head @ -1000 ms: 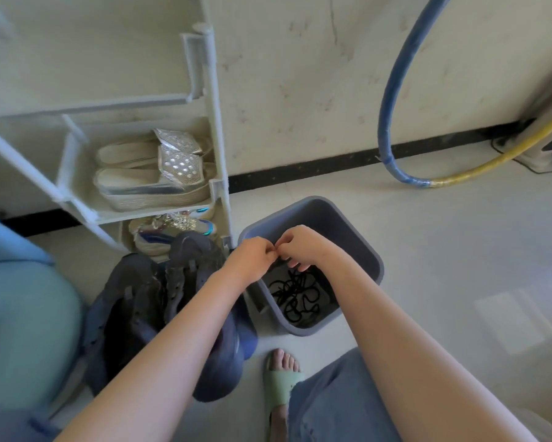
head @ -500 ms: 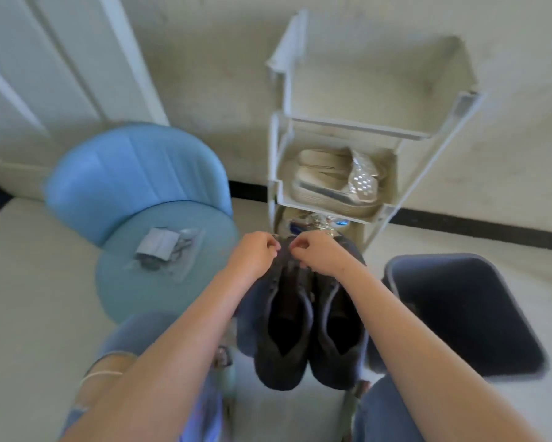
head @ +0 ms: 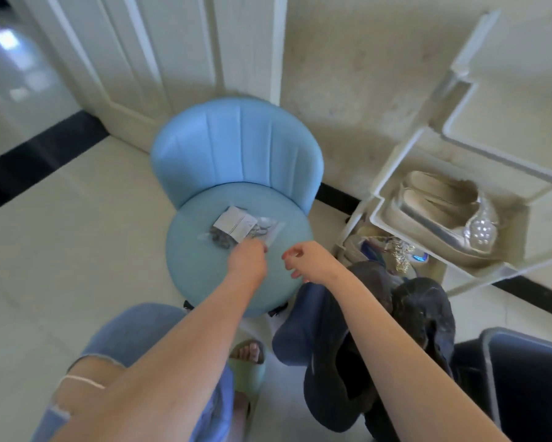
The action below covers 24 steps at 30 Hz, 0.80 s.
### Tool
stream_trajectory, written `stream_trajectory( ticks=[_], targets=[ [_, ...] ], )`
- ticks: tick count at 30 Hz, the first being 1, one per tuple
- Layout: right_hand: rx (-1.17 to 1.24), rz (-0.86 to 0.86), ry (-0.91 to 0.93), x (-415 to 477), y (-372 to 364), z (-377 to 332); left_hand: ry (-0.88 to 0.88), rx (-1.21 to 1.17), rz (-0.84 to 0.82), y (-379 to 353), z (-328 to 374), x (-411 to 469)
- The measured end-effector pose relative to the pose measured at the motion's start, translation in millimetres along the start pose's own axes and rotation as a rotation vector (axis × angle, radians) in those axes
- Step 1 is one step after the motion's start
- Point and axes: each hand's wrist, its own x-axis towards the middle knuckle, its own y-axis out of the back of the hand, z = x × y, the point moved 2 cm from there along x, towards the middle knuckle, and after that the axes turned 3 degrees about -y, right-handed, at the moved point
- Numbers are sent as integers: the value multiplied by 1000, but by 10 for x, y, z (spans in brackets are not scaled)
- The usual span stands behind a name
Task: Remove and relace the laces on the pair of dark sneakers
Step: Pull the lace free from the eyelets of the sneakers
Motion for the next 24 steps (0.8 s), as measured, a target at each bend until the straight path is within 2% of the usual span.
stream_trajectory(
  ticks=[7, 9, 12, 17, 20, 24],
  targets=[
    [13, -14, -28, 141, -53, 32, -16, 157, 107, -112, -9, 45],
    [3, -1, -33, 154, -37, 54, 50, 44, 134, -111, 28, 58],
    [23, 41, -56, 119, -3, 84, 186, -364, 163, -68, 167, 68],
    [269, 230, -137, -101, 269, 207, 193, -996, -120, 114, 633, -111],
    [440, 260, -131, -373, 488, 309, 169, -1084, -296, 242, 819, -273],
    [548, 322, -82, -719, 689, 489, 192, -1288, -445, 352, 1122, -512]
  ],
)
